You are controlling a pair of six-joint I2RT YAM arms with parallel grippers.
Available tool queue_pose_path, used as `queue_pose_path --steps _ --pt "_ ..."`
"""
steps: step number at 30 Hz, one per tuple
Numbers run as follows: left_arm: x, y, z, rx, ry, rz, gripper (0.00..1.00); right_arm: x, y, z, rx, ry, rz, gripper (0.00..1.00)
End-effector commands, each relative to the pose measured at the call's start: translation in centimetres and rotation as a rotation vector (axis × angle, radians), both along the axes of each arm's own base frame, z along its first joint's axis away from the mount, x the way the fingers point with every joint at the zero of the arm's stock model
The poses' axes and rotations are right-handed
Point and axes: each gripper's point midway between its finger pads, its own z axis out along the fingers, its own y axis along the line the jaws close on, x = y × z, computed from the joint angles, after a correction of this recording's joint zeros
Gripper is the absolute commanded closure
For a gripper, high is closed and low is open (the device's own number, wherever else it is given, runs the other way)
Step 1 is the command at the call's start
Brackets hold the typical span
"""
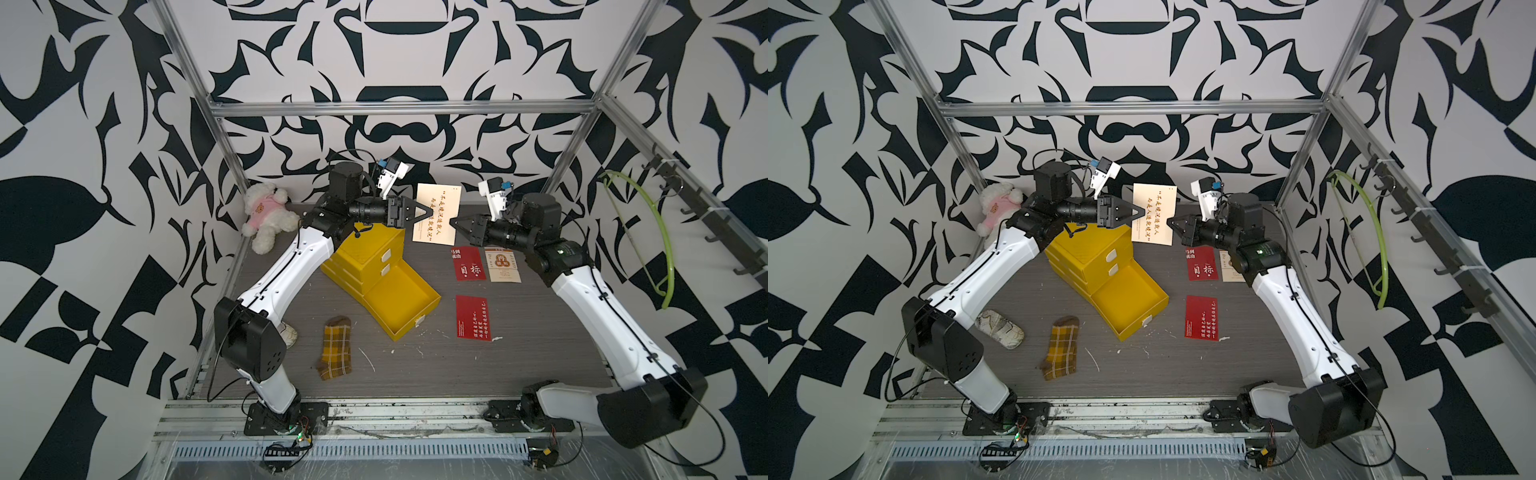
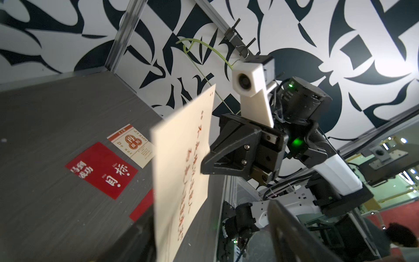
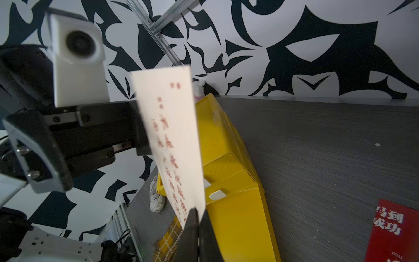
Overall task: Take the postcards out of the drawer
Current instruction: Place the postcard at the center of the board.
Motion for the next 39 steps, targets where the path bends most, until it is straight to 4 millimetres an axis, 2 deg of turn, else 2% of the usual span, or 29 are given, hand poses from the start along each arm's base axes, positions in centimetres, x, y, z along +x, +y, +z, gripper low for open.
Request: queue_pose_path --steps 1,4,9,13,15,18,23,29,32,34,39 --pt "0.7 1.1 -0.6 0.039 -0.026 0.067 0.0 -1.3 -1.3 0.8 -0.063 -0.025 -0.017 1.0" --pt "1.5 2.3 -1.3 0.072 -0.04 0.137 0.01 -1.8 -2.4 -1.3 -0.122 0.05 -0.037 1.0" --pt "2.2 4.4 -2.7 0.15 -0.077 0.261 0.01 -2.8 -5.4 -5.3 -0.239 0.208 -0.126 1.0" --pt "2.6 6.2 -3.6 0.206 -0.107 0.348 0.01 -4.0 -8.6 -9.0 -0.39 0.349 -0.228 1.0" --pt "2.8 7.2 -3.9 0.213 -0.109 0.376 0.01 -4.9 -10.8 -11.2 -0.486 0.442 -0.299 1.0" --pt "2.8 7.8 -4.4 0.213 -0.102 0.387 0.01 -6.1 -12.9 -13.8 -0.542 0.569 -0.346 1.0" --pt "2.0 7.4 -5.7 0.18 -0.056 0.351 0.01 -7.3 -15.4 -17.4 -0.629 0.714 -0.39 1.0" --pt "1.8 7.2 -7.4 0.149 -0.002 0.347 0.01 -6.8 -16.9 -21.1 -0.689 0.82 -0.382 1.0" --pt "2.3 7.6 -7.8 0.146 -0.006 0.392 0.01 -6.2 -16.9 -21.9 -0.699 0.836 -0.373 1.0" --pt "2.4 7.8 -8.0 0.15 -0.011 0.408 0.01 -6.1 -17.7 -23.0 -0.738 0.871 -0.386 1.0" --pt "2.4 8.8 -8.2 0.206 -0.052 0.45 0.01 -6.3 -18.2 -25.5 -0.77 0.947 -0.365 1.0"
